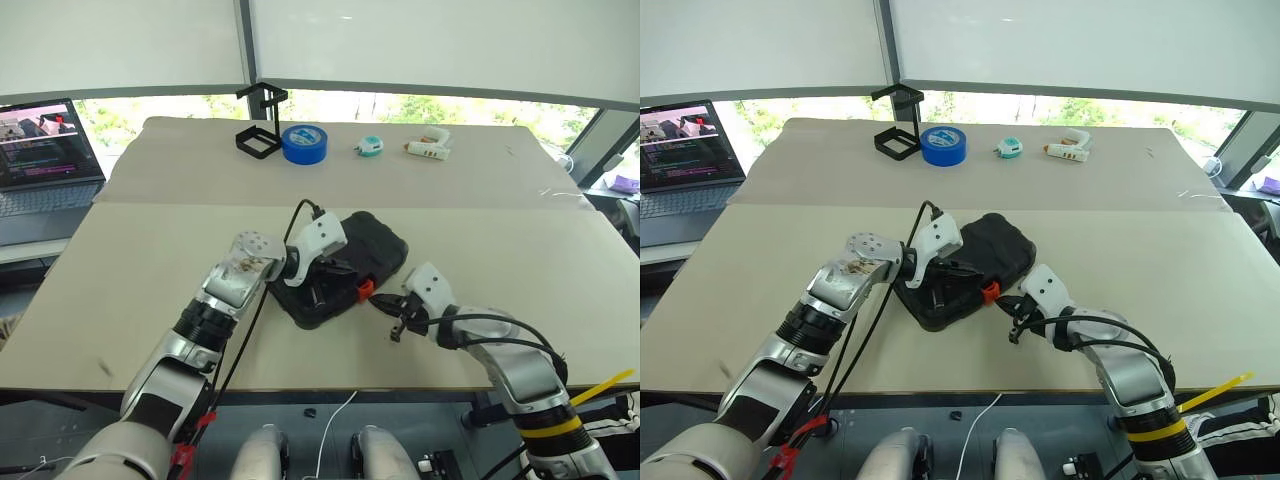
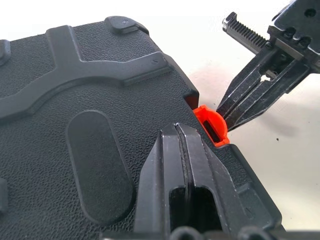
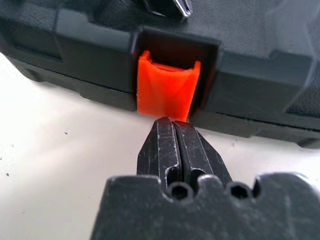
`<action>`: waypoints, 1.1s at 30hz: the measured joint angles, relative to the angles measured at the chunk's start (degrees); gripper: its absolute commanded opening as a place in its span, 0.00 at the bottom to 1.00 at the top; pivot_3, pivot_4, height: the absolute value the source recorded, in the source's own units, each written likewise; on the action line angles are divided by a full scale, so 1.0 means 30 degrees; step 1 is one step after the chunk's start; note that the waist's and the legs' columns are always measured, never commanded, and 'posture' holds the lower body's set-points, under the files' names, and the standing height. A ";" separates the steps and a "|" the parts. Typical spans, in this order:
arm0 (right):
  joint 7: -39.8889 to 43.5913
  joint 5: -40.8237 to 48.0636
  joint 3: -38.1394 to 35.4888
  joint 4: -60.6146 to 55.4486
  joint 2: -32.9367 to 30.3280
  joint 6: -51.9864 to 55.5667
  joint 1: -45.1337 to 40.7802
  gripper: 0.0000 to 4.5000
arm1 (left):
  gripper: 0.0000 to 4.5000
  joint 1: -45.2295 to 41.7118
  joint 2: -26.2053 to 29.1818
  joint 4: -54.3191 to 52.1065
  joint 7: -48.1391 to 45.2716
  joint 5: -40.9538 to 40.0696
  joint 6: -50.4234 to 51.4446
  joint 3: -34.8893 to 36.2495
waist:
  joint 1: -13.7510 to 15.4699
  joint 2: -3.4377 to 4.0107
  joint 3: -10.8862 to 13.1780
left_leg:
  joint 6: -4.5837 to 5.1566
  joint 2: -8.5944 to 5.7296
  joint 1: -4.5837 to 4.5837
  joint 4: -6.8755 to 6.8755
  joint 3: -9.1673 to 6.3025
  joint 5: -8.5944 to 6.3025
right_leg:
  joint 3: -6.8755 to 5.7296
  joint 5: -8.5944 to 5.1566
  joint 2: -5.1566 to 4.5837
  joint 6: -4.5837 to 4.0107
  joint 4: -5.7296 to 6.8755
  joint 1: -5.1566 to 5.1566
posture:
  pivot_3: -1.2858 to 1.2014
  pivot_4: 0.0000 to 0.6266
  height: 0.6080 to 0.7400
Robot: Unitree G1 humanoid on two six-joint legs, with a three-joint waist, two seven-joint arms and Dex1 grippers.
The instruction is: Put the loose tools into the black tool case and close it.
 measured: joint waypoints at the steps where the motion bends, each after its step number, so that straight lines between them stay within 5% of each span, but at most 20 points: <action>1: -0.0003 -0.0001 0.0001 0.0092 0.0139 0.0000 -0.0010 0.01 | 0.00 -0.0001 0.0042 0.0000 0.0001 0.0000 0.0000 0.0000 | -0.0009 0.0000 0.0000 | 0.0000 0.0006 0.0005 0.0000 -0.0002 0.0000 | 0.0000 0.0001 0.0006 0.0000 0.0001 0.0002 | 0.52 0.24 1.00; 26: 0.0215 -0.0106 0.0736 0.1043 0.1346 0.1750 -0.1526 0.01 | 0.00 0.0480 0.0486 -0.0523 0.0176 -0.0164 0.0000 0.0271 | -0.0158 0.0005 0.0000 | -0.0003 0.0090 0.0029 -0.0052 0.0003 -0.0001 | 0.0026 -0.0007 0.0094 -0.0122 0.0004 -0.0031 | 0.52 0.24 1.00; 30: 0.0729 0.0254 0.0398 -0.0076 0.0558 0.1705 -0.0986 0.16 | 0.24 0.1733 0.0395 -0.1259 0.0065 -0.1390 -0.0010 0.1491 | -0.0096 0.0015 0.0002 | -0.0006 0.0086 0.0028 -0.0142 0.0008 0.0002 | 0.0030 -0.0009 0.0089 -0.0102 -0.0006 -0.0059 | 0.52 0.24 1.00; 33: 0.1238 0.1225 -0.0966 -0.1443 -0.0104 0.1252 0.0043 0.39 | 0.49 0.2787 0.0928 -0.2235 -0.0330 -0.2381 -0.0568 0.2660 | -0.0087 0.0039 -0.0006 | -0.0010 0.0087 0.0043 -0.0217 0.0009 0.0000 | 0.0031 -0.0016 0.0099 -0.0111 -0.0022 -0.0069 | 0.52 0.24 1.00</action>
